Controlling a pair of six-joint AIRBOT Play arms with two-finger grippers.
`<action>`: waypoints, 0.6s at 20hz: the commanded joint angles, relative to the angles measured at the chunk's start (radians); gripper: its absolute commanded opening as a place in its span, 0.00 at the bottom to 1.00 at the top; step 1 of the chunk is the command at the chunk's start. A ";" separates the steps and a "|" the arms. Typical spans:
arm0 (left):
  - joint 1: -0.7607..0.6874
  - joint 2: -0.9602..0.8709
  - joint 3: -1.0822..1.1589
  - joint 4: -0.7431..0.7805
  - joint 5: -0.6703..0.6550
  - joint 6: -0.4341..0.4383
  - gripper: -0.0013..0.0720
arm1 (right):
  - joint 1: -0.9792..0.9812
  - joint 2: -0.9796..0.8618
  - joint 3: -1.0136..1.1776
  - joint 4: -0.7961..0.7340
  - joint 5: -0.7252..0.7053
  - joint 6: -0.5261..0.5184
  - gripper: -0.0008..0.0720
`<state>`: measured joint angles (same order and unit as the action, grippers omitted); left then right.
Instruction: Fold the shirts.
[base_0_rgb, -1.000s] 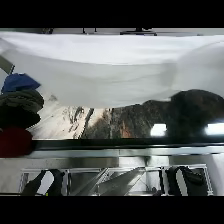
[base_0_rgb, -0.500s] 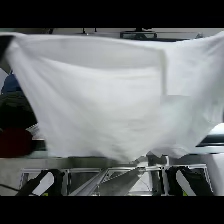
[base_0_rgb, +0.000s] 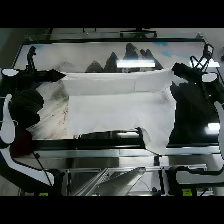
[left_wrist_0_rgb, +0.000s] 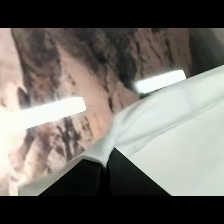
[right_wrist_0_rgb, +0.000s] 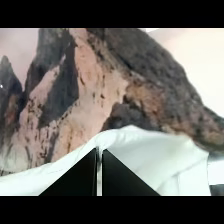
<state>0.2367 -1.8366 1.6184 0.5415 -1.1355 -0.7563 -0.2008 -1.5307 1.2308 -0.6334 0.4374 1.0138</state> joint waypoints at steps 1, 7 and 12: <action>-0.007 -0.213 0.166 0.014 0.003 -0.007 0.04 | 0.001 -0.162 0.034 0.298 -0.018 -0.244 0.04; -0.005 -0.342 0.412 0.022 -0.036 -0.061 0.04 | -0.048 -0.261 0.155 0.479 0.066 -0.355 0.04; 0.006 -0.349 0.385 0.082 -0.047 -0.074 0.04 | -0.142 -0.266 0.151 0.405 0.279 -0.296 0.04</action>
<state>0.2379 -2.1727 2.0075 0.5953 -1.1778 -0.8204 -0.2985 -1.7855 1.3754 -0.2008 0.5949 0.6872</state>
